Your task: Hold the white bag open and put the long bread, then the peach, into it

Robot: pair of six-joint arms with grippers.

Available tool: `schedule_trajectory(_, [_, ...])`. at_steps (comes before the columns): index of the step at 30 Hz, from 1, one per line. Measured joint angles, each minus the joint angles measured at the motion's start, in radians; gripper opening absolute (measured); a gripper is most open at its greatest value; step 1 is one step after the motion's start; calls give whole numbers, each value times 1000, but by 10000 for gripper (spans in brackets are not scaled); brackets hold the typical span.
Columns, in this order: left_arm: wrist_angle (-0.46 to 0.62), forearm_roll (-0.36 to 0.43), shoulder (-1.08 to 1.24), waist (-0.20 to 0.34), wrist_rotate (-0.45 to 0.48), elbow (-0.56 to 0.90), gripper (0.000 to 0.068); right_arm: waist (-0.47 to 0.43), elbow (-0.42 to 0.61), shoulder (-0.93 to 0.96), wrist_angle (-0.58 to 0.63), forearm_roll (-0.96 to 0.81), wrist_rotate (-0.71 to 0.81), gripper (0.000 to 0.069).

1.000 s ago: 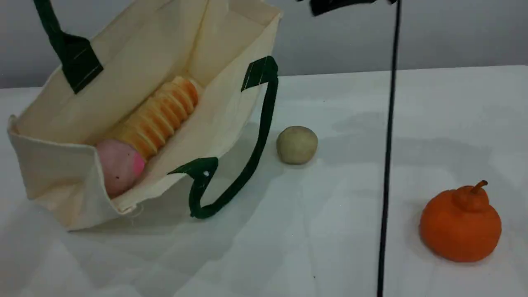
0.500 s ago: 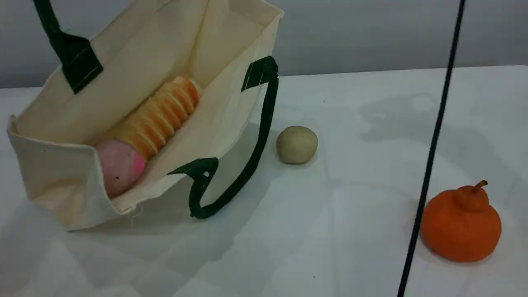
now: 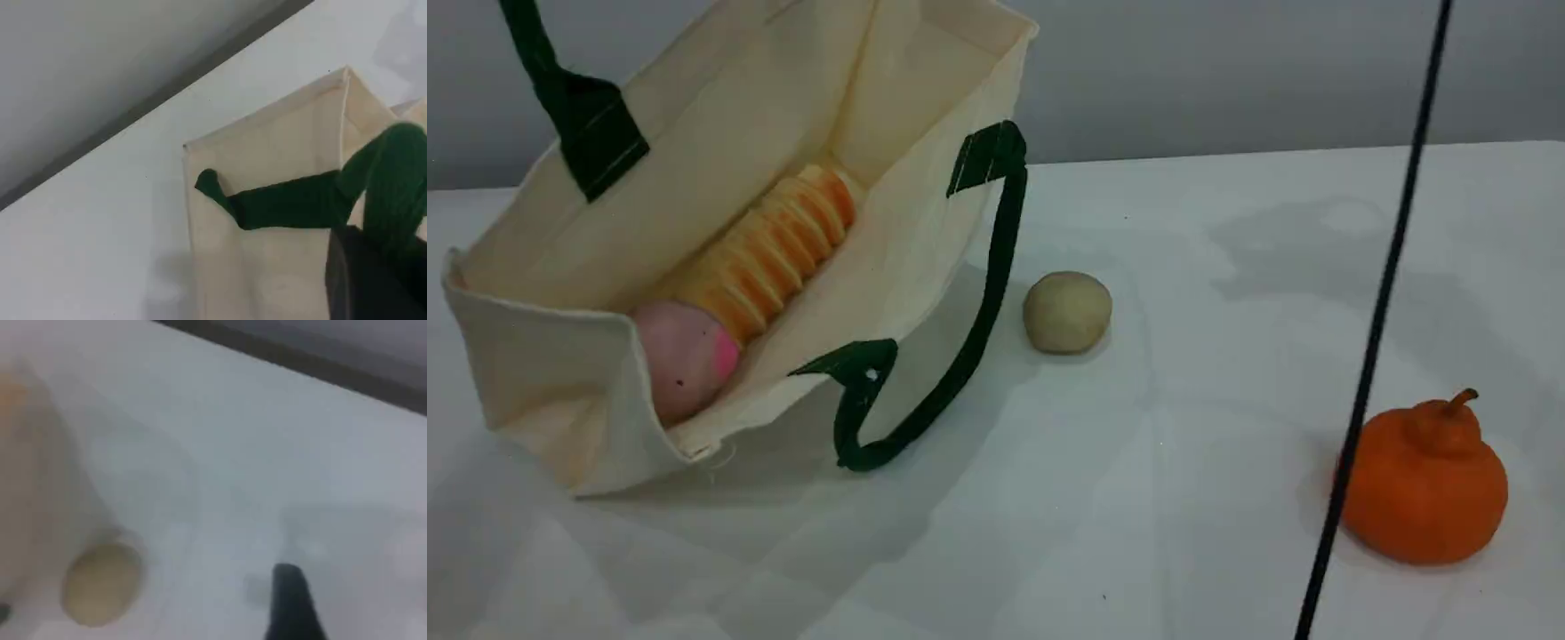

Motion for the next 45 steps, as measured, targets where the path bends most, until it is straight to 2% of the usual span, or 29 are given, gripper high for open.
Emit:
schedule_trajectory(4, [0,-6,0,0,0,0,91,0,0,0,0,-9,22,503])
schedule_trajectory(7, [0,-38,0,0,0,0,96,0,0,0,0,-8,22,524])
schedule_trajectory(10, [-1,-85,0,0,0,0,142,0,0,0,0,-8,22,528])
schedule_trajectory(18, [-3,-148,0,0,0,0,472,0,-1,0,0,-9,22,528])
schedule_trajectory(20, [-3,-166,0,0,0,0,528,0,-2,-3,0,-9,22,528])
schedule_trajectory(22, [-3,-165,0,0,0,0,554,0,-2,-14,0,-9,22,529])
schedule_trajectory(27, [-2,-158,0,0,-28,0,567,0,-2,-90,6,-9,27,529])
schedule_trajectory(32, [0,-118,-19,0,-61,0,568,0,-2,-215,41,-9,58,529])
schedule_trajectory(37, [1,-27,-73,0,-107,0,568,0,-2,-381,67,-7,60,529])
schedule_trajectory(45, [1,126,-209,0,-226,9,568,0,-2,-636,209,-26,137,529])
